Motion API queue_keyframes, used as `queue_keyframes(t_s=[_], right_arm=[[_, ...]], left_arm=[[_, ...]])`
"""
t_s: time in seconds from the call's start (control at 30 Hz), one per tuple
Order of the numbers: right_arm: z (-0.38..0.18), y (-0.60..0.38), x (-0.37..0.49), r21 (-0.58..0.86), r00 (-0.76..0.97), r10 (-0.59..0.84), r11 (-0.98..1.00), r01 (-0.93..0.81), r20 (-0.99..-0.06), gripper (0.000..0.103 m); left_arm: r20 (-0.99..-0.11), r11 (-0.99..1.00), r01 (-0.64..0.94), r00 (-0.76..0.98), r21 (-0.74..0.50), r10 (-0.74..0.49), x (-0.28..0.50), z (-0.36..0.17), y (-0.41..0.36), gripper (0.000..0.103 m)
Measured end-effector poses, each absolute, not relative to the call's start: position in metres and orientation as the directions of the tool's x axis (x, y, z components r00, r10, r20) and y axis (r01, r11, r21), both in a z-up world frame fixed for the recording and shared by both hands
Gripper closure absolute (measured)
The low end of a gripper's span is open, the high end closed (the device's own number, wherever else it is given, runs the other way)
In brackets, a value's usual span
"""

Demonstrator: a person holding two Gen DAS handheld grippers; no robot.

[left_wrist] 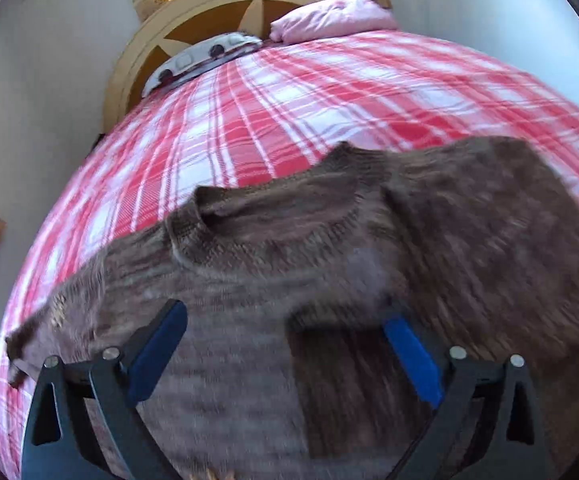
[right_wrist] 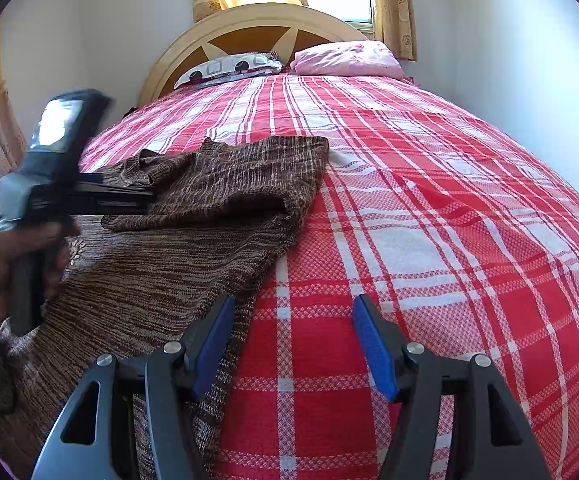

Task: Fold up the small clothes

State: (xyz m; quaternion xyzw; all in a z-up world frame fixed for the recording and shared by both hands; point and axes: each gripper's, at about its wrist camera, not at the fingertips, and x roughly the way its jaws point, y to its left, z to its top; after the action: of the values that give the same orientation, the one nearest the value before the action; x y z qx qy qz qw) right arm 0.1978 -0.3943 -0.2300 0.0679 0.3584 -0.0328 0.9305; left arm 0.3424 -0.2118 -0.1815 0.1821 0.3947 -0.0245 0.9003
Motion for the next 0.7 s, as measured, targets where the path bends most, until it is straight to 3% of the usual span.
queue_keyframes(t_s=[0.2,0.27,0.43,0.53,0.63,0.67,0.7], right_arm=[[-0.23,-0.397,0.197,0.121,0.744,0.003,0.987,0.105,-0.668,0.04],[-0.231,-0.396,0.197,0.113,0.743,-0.001,0.988,0.103,-0.669,0.039],[-0.229,-0.396,0.196,0.117,0.748,0.002,0.988,0.101,-0.663,0.039],[-0.22,-0.403,0.187,0.135,0.783,-0.016,0.983,0.128,-0.622,0.039],[-0.2,-0.401,0.189,0.095,0.804,-0.056,0.986,0.139,-0.592,0.039],[-0.194,-0.399,0.193,0.078,0.808,-0.059,0.989,0.128,-0.587,0.039],[-0.189,-0.396,0.2,0.047,0.808,-0.073,0.991,0.123,-0.584,0.039]], left_arm=[[-0.68,0.957,-0.043,0.695,0.285,0.234,0.366,-0.164,-0.147,0.001],[-0.722,0.975,-0.058,0.663,0.213,0.197,0.365,-0.165,-0.124,0.002],[-0.768,0.99,0.083,0.639,0.112,0.034,0.332,-0.168,-0.139,0.018],[-0.783,0.98,0.194,0.615,0.043,-0.087,0.309,-0.166,-0.162,0.031],[-0.808,0.961,0.274,0.572,0.023,-0.144,0.302,-0.172,-0.179,0.055],[-0.815,0.96,0.28,0.561,0.022,-0.145,0.301,-0.173,-0.181,0.068],[-0.823,0.959,0.283,0.547,0.01,-0.153,0.303,-0.175,-0.181,0.073]])
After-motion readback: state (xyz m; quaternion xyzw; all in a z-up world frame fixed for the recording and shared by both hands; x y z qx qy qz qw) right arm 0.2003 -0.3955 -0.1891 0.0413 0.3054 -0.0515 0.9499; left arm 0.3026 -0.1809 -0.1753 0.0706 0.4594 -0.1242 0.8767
